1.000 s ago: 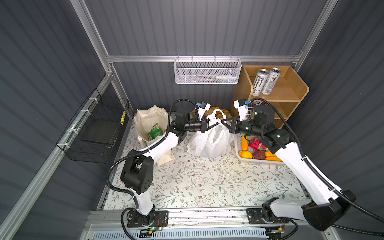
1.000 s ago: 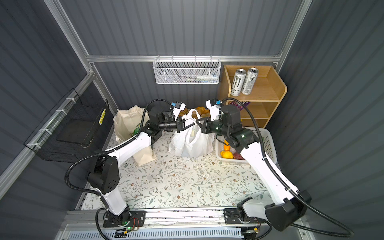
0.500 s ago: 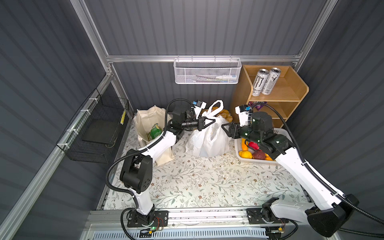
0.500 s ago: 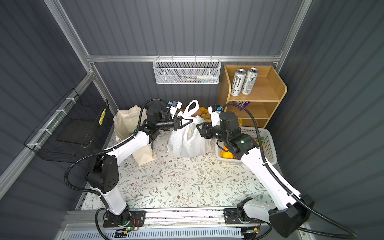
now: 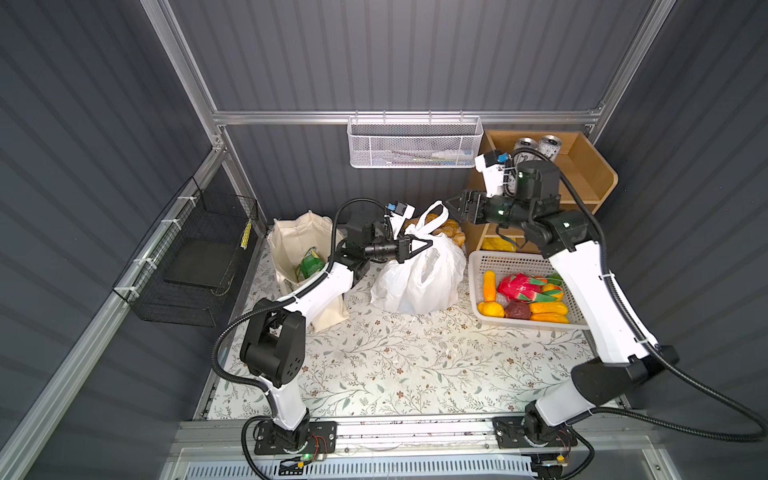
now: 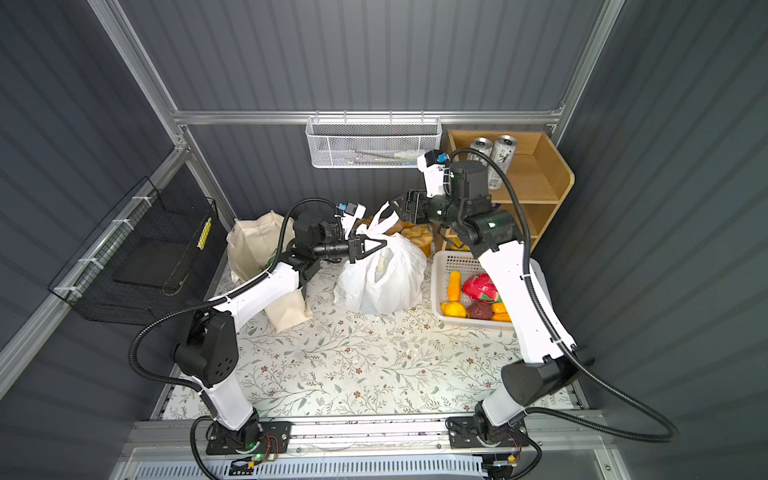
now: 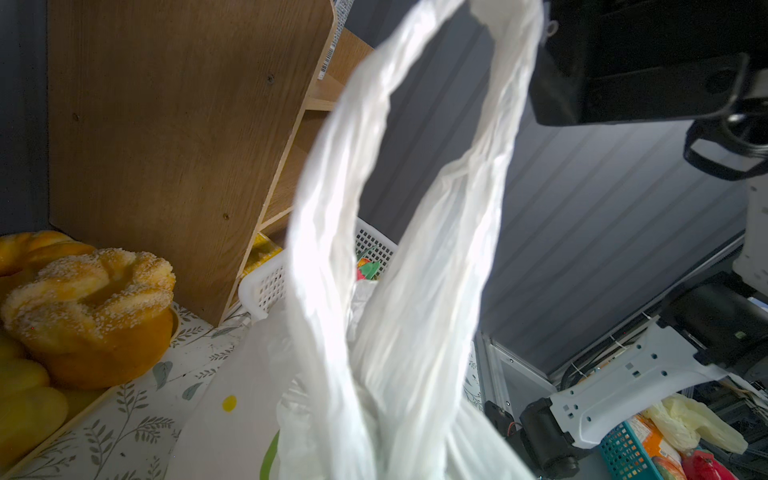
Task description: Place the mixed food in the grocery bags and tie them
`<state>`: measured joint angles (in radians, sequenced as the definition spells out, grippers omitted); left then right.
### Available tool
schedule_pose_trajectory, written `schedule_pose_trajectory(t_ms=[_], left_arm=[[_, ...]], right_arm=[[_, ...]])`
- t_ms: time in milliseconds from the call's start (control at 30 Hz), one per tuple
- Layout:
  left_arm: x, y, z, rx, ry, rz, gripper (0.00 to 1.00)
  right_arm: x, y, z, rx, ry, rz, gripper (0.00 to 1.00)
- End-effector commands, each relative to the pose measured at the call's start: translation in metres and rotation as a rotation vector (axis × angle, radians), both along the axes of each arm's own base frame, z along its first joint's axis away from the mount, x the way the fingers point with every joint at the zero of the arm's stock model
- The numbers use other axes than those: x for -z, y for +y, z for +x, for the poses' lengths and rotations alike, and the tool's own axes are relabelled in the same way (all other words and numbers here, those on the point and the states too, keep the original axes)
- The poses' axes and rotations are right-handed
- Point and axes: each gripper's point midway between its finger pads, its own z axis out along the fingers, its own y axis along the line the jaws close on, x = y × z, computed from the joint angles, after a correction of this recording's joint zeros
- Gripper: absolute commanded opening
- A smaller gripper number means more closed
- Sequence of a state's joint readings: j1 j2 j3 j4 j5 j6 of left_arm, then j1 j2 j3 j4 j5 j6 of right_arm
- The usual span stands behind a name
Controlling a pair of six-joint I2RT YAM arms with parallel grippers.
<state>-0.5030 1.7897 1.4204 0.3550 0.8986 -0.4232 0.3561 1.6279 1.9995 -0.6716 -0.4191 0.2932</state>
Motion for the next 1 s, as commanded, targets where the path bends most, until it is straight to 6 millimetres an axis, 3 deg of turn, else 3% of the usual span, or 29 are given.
schedule_pose_trajectory(t_ms=[0, 367, 533, 633, 733, 767, 967], left_arm=[[-0.012, -0.003, -0.005, 0.033, -0.028, -0.011, 0.00], [-0.012, -0.002, -0.006, 0.038, -0.029, -0.009, 0.00], [-0.012, -0.002, -0.006, 0.039, -0.028, -0.010, 0.00], [-0.011, -0.003, -0.007, 0.044, -0.026, -0.010, 0.00], [-0.011, -0.003, -0.007, 0.045, -0.020, -0.014, 0.00], [-0.011, -0.003, -0.007, 0.044, -0.014, -0.017, 0.00], [-0.009, 0.001, 0.007, -0.002, 0.045, -0.041, 0.00]], right_arm=[[0.014, 0.008, -0.005, -0.065, 0.075, -0.024, 0.71], [0.016, 0.021, 0.006, -0.105, 0.105, 0.006, 0.56], [0.017, 0.021, 0.010, -0.097, 0.106, 0.010, 0.42], [0.017, 0.022, 0.015, -0.089, 0.107, 0.009, 0.30], [0.015, 0.020, 0.020, -0.070, 0.097, 0.010, 0.03], [0.012, 0.018, 0.021, -0.059, 0.089, 0.011, 0.00], [-0.007, 0.001, 0.003, 0.002, 0.029, 0.027, 0.00]])
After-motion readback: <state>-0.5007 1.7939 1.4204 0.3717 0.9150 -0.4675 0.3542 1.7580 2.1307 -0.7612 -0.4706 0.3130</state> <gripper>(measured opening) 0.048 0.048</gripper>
